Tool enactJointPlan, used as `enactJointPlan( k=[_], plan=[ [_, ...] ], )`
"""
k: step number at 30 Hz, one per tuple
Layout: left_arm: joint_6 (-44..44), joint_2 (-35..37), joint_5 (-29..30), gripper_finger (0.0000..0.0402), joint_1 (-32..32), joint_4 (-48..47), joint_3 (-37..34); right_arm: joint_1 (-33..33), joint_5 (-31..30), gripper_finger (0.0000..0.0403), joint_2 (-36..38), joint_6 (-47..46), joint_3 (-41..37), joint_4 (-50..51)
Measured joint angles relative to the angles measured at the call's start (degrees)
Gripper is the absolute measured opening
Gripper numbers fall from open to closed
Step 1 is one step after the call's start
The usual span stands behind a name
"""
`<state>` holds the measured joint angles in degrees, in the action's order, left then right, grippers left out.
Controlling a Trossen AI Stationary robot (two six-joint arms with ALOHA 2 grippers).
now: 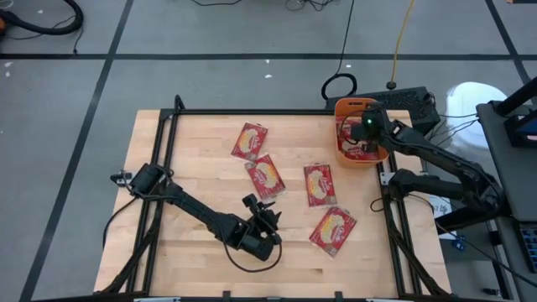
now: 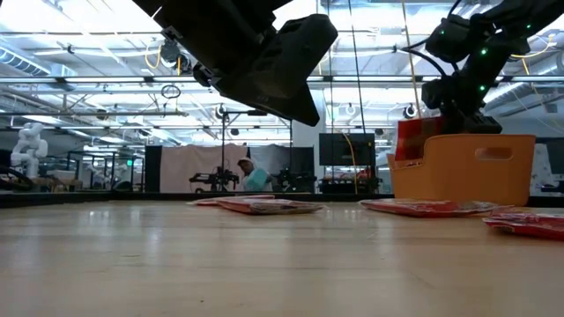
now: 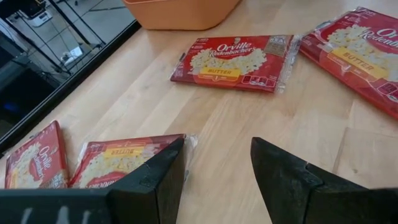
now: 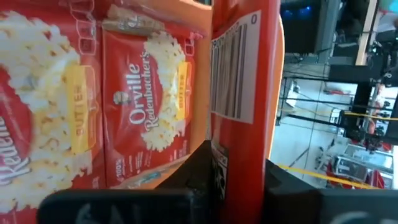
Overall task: Sort popcorn bags into baskets
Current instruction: Put the red popcorn bag into the orange container
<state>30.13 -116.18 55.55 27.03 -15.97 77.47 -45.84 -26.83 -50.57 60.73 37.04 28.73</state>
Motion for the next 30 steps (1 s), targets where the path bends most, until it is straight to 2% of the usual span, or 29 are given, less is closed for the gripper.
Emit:
enactJointPlan(
  k=[9, 21, 30],
  plan=[
    [0.1, 0.0, -0.1, 0.0186, 0.4, 0.0, 0.0, -3.1, 0.1, 0.0063, -3.3, 0.0, 0.0, -1.4],
    [0.0, 0.0, -0.2, 0.0186, 0.5, 0.1, 0.0, -3.6, -0.4, 0.009, -10.2, 0.2, 0.0, -4.2],
    [0.1, 0.0, -0.2, 0.0186, 0.6, 0.1, 0.0, -3.7, -6.4, 0.0114, -8.7, 0.2, 0.0, -3.6]
  ],
)
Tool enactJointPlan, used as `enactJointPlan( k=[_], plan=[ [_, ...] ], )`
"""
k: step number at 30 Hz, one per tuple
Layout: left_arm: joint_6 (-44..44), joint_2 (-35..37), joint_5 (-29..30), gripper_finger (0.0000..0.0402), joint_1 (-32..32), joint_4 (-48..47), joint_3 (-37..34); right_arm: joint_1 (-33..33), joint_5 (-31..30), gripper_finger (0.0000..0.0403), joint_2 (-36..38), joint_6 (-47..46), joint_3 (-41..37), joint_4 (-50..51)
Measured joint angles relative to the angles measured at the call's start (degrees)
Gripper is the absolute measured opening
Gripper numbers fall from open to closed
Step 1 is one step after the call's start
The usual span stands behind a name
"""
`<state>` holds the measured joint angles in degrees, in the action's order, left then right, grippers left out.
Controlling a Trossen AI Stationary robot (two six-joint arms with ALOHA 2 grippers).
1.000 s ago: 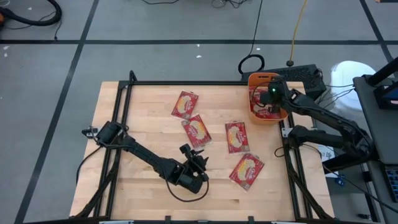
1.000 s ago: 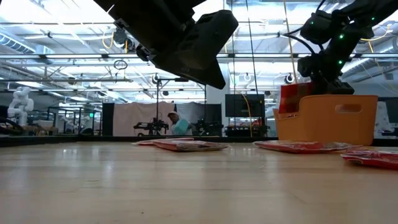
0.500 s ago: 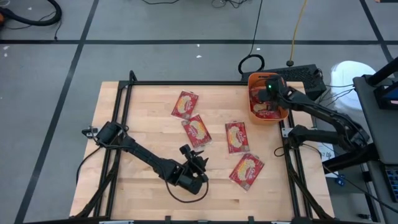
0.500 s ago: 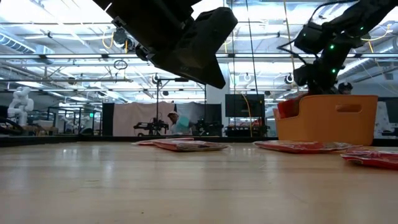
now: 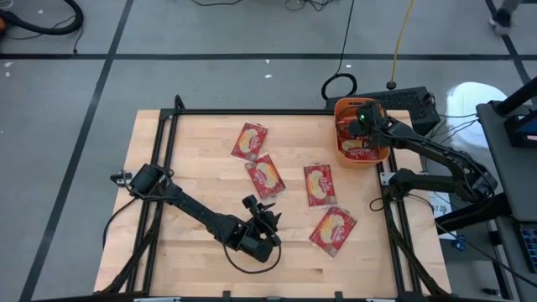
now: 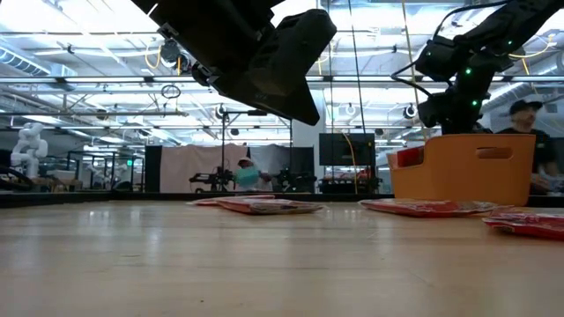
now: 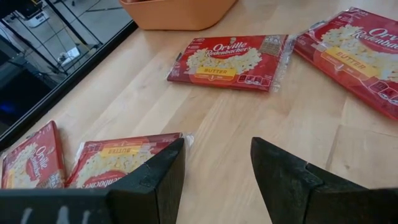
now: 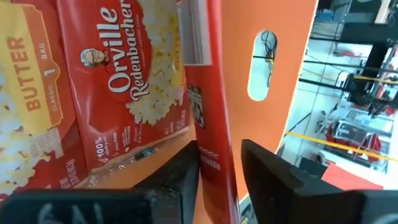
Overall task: Sort popcorn bags into baskets
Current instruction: Put the red popcorn bag into the orange container
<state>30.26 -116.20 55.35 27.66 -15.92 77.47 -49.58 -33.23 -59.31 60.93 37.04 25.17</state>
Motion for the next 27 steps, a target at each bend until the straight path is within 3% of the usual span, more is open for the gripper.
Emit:
enactJointPlan(
  k=[15, 23, 27],
  plan=[
    [-1.3, 0.0, -2.3, 0.0186, 0.1, 2.0, 0.0, -1.1, 3.0, 0.015, -0.4, -1.6, 0.0, 2.7],
    [-3.0, 0.0, -4.5, 0.0186, 0.1, 3.6, 0.0, 0.2, -2.6, 0.0173, 0.9, 1.7, 0.0, 0.7],
    [-3.0, 0.0, -4.5, 0.0186, 0.1, 3.7, 0.0, 0.2, -1.1, 0.0175, 3.0, -0.6, 0.0, 0.6]
  ],
)
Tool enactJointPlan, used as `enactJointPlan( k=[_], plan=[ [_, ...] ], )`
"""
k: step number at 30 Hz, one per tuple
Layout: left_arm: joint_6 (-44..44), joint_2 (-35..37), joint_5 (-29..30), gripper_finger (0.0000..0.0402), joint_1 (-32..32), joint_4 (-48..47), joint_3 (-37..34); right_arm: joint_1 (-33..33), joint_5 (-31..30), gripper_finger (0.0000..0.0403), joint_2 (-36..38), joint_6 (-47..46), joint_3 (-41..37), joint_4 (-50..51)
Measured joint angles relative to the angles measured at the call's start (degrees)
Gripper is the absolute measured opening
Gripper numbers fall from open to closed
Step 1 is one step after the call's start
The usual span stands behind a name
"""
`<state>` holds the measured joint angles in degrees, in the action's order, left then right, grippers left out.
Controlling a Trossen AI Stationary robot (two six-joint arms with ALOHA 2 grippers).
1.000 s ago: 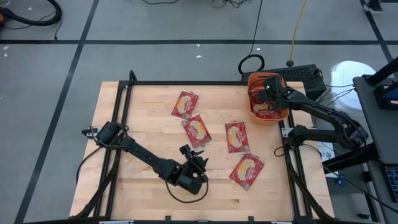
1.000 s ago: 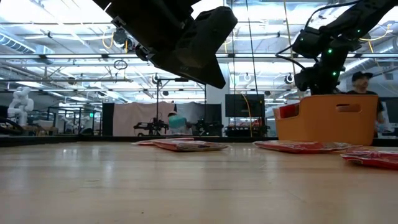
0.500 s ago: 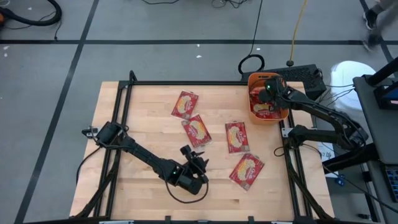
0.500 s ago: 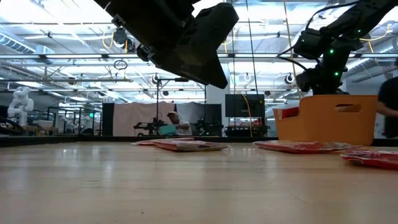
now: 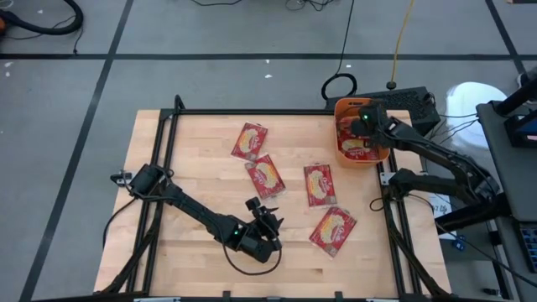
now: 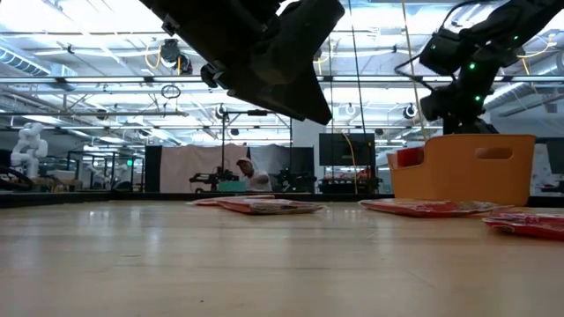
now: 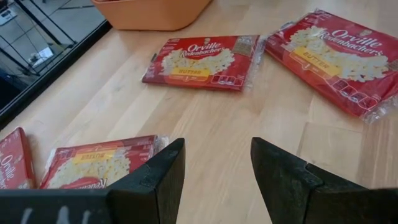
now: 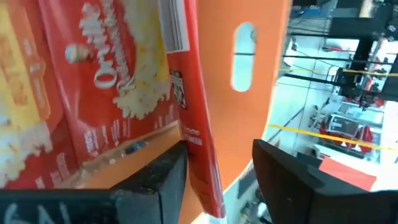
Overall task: Sort popcorn bags into baskets
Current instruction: Put the red popcorn bag into the orange container
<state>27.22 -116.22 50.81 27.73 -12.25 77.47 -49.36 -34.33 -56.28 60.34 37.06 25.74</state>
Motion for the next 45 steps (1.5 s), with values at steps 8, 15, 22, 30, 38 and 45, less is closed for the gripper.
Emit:
enactJointPlan(
  k=[8, 15, 22, 30, 38, 45],
  plan=[
    [-0.1, 0.0, -1.7, 0.0186, -0.1, 0.5, 0.0, 1.3, 2.9, 0.02, 5.6, -2.4, 0.0, 0.5],
    [-0.6, 0.0, -4.3, 0.0186, -0.3, 1.5, 0.0, 2.7, 3.1, 0.0179, 9.4, -3.6, 0.0, 0.9],
    [-2.6, 0.0, -4.5, 0.0186, -0.3, 3.2, 0.0, 3.3, 12.7, 0.0108, 12.3, -9.0, 0.0, 7.7],
    [-3.5, 0.0, -4.8, 0.0186, -0.4, 4.2, 0.0, 3.3, 18.1, 0.0006, 9.3, -13.9, 0.1, 8.5],
    [-9.4, 0.0, -6.0, 0.0186, -1.2, 8.6, 0.0, 2.4, 18.1, 0.0001, -4.9, -22.5, 9.2, 10.6],
    [-10.2, 0.0, -9.8, 0.0186, -2.2, 9.4, 0.0, -1.9, 23.9, 0.0001, -16.4, -26.2, 21.1, 24.2]
  ],
)
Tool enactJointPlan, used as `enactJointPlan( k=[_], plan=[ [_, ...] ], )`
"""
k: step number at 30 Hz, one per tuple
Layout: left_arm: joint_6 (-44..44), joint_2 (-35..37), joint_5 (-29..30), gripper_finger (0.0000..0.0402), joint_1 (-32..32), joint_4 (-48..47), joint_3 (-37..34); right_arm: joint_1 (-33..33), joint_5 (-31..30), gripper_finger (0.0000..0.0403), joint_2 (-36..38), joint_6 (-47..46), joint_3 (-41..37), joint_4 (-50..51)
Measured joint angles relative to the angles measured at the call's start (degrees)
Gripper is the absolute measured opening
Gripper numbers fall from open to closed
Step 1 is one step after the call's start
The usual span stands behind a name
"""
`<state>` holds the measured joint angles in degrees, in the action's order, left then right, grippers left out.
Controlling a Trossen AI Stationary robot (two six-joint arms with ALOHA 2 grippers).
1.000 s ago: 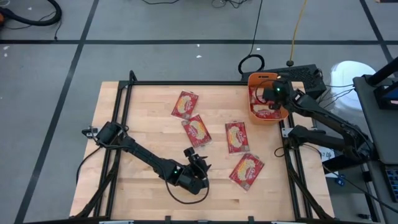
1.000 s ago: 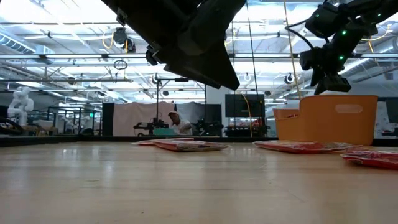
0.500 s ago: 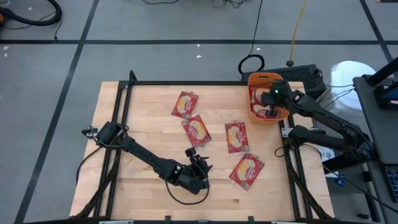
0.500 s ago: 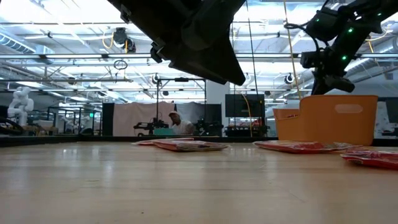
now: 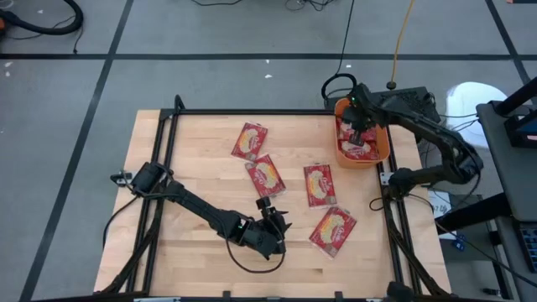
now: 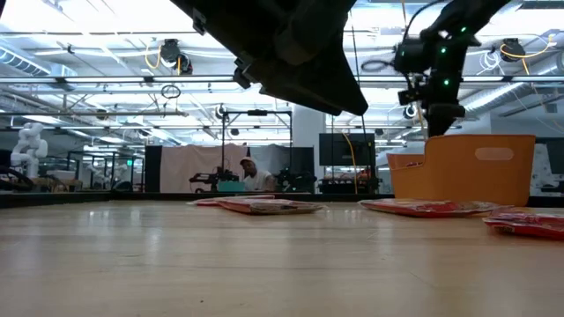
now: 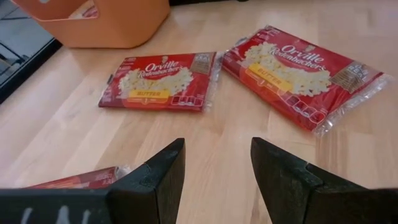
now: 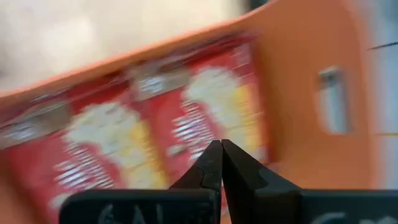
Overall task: Sort popcorn bags into baskets
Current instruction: Put the red popcorn bag into the orange container
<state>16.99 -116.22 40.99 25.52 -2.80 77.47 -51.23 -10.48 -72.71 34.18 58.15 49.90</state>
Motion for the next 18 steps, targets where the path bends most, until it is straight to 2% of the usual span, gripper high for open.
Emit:
enactJointPlan(
  k=[3, 9, 15, 18],
  plan=[
    [0.2, 0.0, 0.0, 0.0186, 0.0, 0.0, 0.0, -1.4, 3.3, 0.0, -3.8, -0.3, 0.8, 3.4],
    [1.1, 0.0, 0.0, 0.0186, 0.5, 0.0, 0.0, -2.8, 2.9, 0.0, -8.9, 0.6, -0.2, 3.6],
    [1.3, 0.0, 0.0, 0.0186, 0.5, 0.0, 0.0, -4.0, -3.5, 0.0, -13.5, 0.4, -0.3, 0.9],
    [1.6, 0.0, 0.0, 0.0186, 0.5, 0.0, 0.0, -4.7, -4.6, 0.0, -15.1, 0.0, -0.3, -1.5]
  ],
)
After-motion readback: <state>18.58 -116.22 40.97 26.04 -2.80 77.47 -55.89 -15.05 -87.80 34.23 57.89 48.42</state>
